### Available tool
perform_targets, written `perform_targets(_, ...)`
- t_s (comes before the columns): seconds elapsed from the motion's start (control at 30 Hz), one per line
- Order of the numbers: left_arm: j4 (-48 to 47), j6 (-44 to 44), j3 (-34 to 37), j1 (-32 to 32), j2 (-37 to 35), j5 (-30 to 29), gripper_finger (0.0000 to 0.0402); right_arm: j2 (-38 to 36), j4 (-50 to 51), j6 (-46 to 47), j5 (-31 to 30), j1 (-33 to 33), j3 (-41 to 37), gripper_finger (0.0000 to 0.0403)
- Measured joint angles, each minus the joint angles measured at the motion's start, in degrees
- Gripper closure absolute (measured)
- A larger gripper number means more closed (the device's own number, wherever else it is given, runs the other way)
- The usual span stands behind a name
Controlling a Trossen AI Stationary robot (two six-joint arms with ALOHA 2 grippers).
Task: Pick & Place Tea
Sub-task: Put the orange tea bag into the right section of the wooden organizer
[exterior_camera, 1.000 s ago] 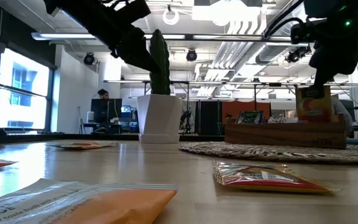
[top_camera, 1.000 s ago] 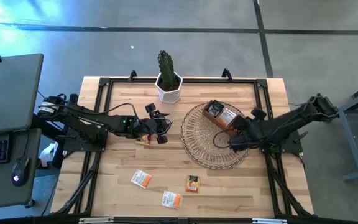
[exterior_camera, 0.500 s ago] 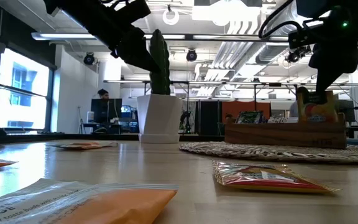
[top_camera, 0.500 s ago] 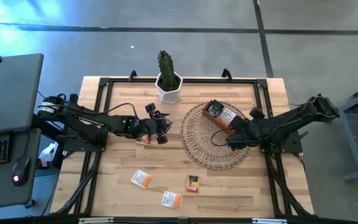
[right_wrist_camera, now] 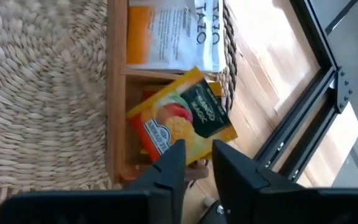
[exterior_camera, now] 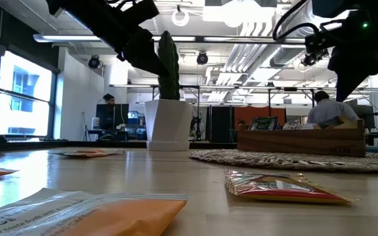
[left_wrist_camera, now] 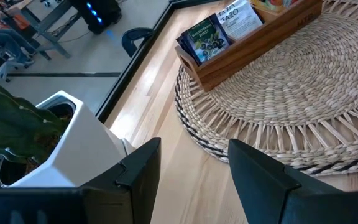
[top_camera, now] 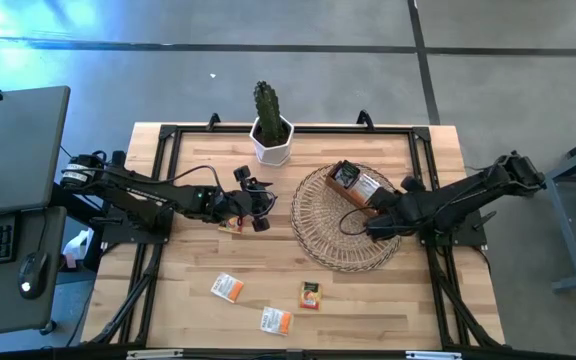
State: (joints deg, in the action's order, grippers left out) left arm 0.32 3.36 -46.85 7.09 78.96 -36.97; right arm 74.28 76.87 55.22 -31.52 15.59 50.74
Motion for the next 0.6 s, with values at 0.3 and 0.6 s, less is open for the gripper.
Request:
perform_targets(0.3, 0.0, 0.0, 0.0, 0.0, 0.0, 0.0, 0.0218, 0.2, -32.9, -14.3, 0.9, 0.3, 0.0, 0.0279)
perform_targets(0.6, -0.5, 0.0, 0.0, 0.0, 0.0, 0.5, 0.0218, 15.3, -81.2, -32.4, 22.4, 2.7, 0.1, 0.0278)
